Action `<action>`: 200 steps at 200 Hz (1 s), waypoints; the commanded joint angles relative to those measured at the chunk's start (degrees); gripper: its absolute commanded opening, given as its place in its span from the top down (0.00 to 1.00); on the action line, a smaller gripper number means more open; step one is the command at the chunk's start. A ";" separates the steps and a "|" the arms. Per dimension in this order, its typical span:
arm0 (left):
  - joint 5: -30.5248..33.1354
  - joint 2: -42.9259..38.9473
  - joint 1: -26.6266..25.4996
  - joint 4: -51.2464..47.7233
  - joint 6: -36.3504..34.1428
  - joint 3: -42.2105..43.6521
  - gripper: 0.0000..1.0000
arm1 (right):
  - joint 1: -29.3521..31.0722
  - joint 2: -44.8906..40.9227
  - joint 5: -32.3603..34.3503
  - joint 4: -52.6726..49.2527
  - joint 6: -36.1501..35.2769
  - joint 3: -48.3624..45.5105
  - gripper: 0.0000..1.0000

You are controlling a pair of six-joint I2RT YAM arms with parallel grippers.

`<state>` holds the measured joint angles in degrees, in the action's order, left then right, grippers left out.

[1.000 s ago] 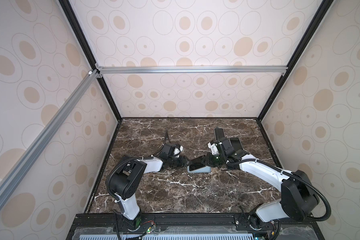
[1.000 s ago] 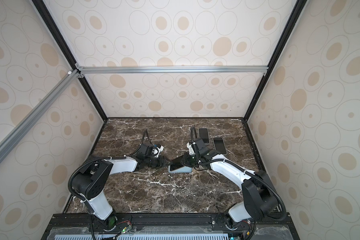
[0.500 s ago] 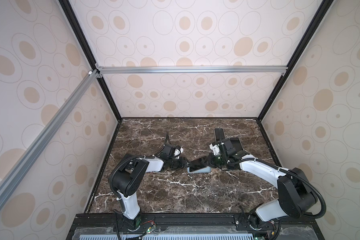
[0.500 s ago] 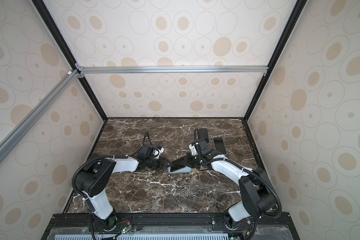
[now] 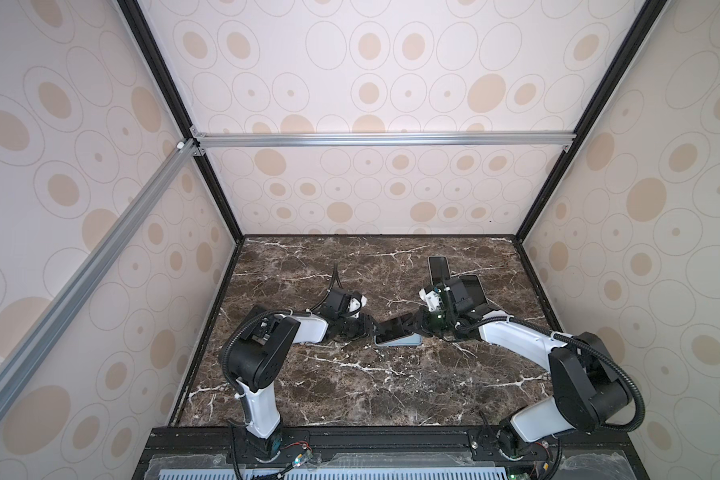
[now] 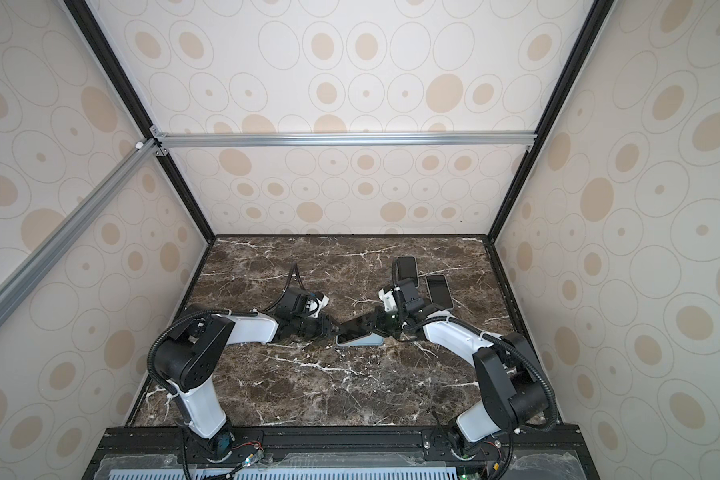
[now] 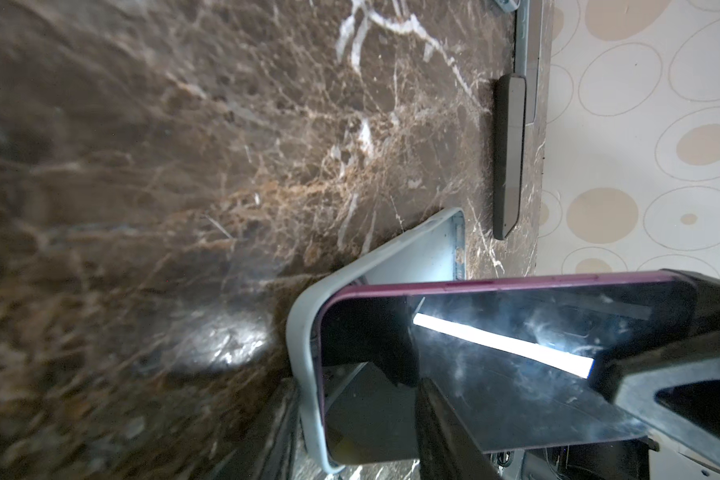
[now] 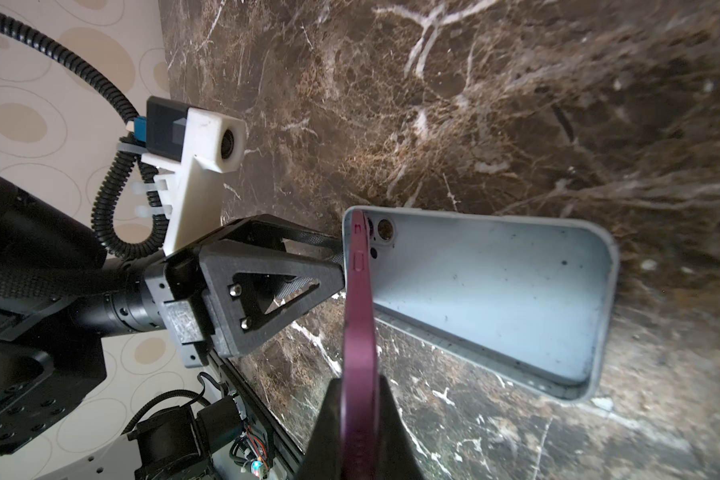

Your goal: Put the phone into the phone case

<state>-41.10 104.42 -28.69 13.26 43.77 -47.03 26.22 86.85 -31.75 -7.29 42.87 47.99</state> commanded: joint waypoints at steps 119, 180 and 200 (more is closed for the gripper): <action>-1.17 1.73 -1.08 -0.06 0.08 -1.67 0.56 | -2.37 5.42 0.98 5.82 0.79 -7.25 1.00; -1.17 2.04 -1.14 -0.24 0.07 -1.83 0.59 | -3.80 11.15 0.24 9.81 0.64 -10.24 1.00; -1.21 2.09 -1.24 -0.29 -0.13 -2.00 0.62 | -3.74 12.20 0.28 9.31 0.02 -9.98 1.00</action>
<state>-38.96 104.60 -27.99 13.10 43.77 -47.31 20.78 93.56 -40.47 9.41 43.86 40.64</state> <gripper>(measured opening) 0.387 0.098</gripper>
